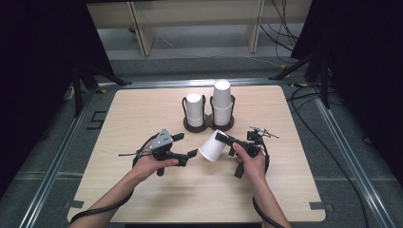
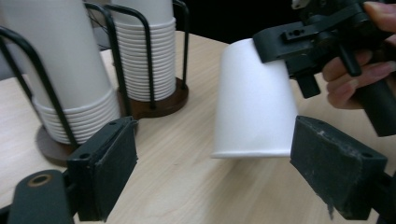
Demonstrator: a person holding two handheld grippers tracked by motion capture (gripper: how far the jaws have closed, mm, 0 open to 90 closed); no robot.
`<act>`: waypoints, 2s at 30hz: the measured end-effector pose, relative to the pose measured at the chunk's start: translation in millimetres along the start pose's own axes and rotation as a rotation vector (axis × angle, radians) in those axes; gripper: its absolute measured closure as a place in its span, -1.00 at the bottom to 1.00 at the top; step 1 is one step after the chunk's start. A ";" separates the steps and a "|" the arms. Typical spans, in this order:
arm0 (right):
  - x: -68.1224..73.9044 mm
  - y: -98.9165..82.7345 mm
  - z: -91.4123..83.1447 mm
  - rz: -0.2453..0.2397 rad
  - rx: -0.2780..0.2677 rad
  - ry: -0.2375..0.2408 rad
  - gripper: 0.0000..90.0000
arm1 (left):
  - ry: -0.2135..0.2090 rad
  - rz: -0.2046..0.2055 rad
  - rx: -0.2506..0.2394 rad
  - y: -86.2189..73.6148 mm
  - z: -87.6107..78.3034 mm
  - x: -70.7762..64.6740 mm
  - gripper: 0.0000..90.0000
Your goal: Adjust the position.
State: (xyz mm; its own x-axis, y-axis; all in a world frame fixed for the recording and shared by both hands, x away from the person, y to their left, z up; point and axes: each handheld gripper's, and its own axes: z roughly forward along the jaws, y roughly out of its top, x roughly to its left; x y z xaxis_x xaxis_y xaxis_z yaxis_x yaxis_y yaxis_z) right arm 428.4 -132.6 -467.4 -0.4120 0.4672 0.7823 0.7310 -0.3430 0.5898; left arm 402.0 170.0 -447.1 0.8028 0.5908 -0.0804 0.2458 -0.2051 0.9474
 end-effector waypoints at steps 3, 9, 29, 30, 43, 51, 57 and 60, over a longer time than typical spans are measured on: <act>-0.6 -0.2 1.8 0.004 -0.009 0.014 -0.21 | -0.029 0.003 0.021 1.3 6.5 -3.0 -0.75; 3.1 1.3 0.0 0.036 -0.004 0.007 -0.21 | -0.065 0.036 0.068 3.4 20.6 -8.5 -0.85; 2.2 3.7 0.9 0.051 -0.015 0.016 -0.21 | -0.090 0.059 0.099 0.8 42.1 -18.5 -0.99; 2.2 3.7 0.9 0.051 -0.015 0.016 -0.21 | -0.090 0.059 0.099 0.8 42.1 -18.5 -0.99; -2.2 4.2 1.4 0.072 -0.036 0.029 -0.21 | -0.078 0.063 0.092 -0.4 44.0 -18.0 -0.98; -2.7 3.7 2.1 0.082 -0.041 0.037 -0.21 | -0.069 0.058 0.086 -1.4 45.6 -17.0 -0.96; -1.8 4.0 1.5 0.095 -0.032 0.045 -0.20 | -0.064 0.063 0.087 -2.1 46.2 -17.7 -0.93; -2.6 3.5 2.7 0.086 -0.043 0.060 -0.21 | -0.070 0.058 0.079 -3.9 48.5 -18.1 -0.90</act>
State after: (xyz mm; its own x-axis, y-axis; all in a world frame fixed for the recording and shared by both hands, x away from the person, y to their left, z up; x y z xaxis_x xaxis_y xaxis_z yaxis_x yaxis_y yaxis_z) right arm 433.5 -132.8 -467.9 -0.3815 0.3858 0.8400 0.7415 -0.4148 0.5273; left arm 412.8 122.3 -464.3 0.8522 0.5208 -0.0498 0.2376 -0.3004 0.9237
